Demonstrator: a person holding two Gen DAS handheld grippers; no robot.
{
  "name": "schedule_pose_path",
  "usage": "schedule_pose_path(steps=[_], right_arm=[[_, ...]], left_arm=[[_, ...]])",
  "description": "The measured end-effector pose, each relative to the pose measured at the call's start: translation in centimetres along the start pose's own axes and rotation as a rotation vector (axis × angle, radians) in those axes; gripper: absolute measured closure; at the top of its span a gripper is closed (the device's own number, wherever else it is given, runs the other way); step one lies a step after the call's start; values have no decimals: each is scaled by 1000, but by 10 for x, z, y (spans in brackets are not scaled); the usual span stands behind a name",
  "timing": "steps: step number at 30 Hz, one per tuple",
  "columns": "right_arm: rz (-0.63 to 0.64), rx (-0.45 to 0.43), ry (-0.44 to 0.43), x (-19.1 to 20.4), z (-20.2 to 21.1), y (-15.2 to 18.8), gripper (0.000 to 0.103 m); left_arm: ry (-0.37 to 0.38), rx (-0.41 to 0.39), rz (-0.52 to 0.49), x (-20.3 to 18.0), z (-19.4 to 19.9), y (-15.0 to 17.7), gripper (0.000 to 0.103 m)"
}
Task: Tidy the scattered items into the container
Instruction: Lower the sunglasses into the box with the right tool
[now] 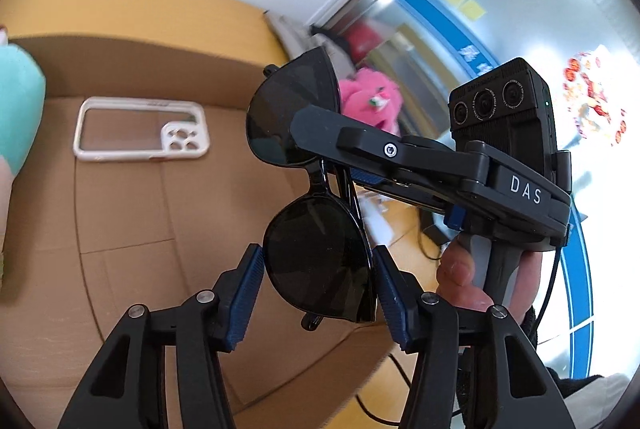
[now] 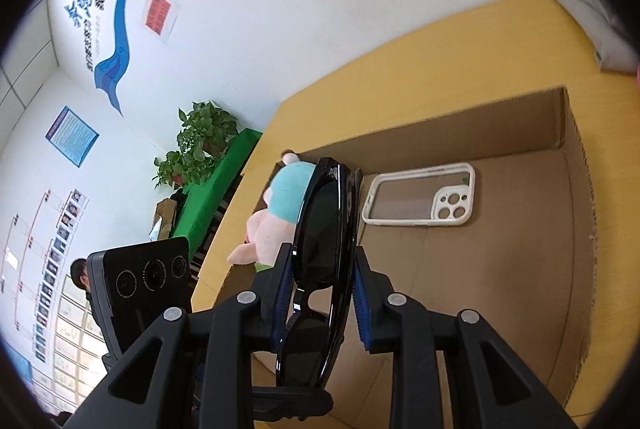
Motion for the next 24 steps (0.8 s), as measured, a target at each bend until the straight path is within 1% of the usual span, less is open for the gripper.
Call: schedule_pose_path(steps=[4, 8, 11, 16, 17, 18, 19, 20, 24], right_arm=[[-39, 51, 13, -18, -25, 3, 77], [-89, 110, 25, -31, -52, 10, 77], [-112, 151, 36, -36, -73, 17, 77], [-144, 205, 62, -41, -105, 26, 77], [-146, 215, 76, -43, -112, 28, 77], [-145, 219, 88, -43, -115, 29, 77], [-147, 226, 96, -46, -120, 30, 77], [-143, 228, 116, -48, -124, 32, 77], [-152, 228, 119, -53, -131, 33, 77]], left_arm=[[-31, 56, 60, 21, -14, 8, 44], [-67, 110, 145, 47, -21, 19, 45], [-105, 148, 205, 67, -23, 27, 47], [-143, 199, 310, 95, -23, 41, 48], [-154, 209, 319, 99, -23, 43, 49], [-164, 221, 327, 103, -24, 46, 57], [-170, 231, 331, 105, -25, 48, 59], [-167, 232, 335, 107, -25, 49, 59], [-171, 234, 329, 110, -23, 49, 59]])
Point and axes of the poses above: each gripper's, at about its wrist camera, not at the fingertips, and z roughly against the way its jaws point, x to its left, y to its underside, the point moved 9 cm from there along -z, roughly the way its jaws point, and after that the axes turned 8 degrees about -z, right-handed, at the moved point
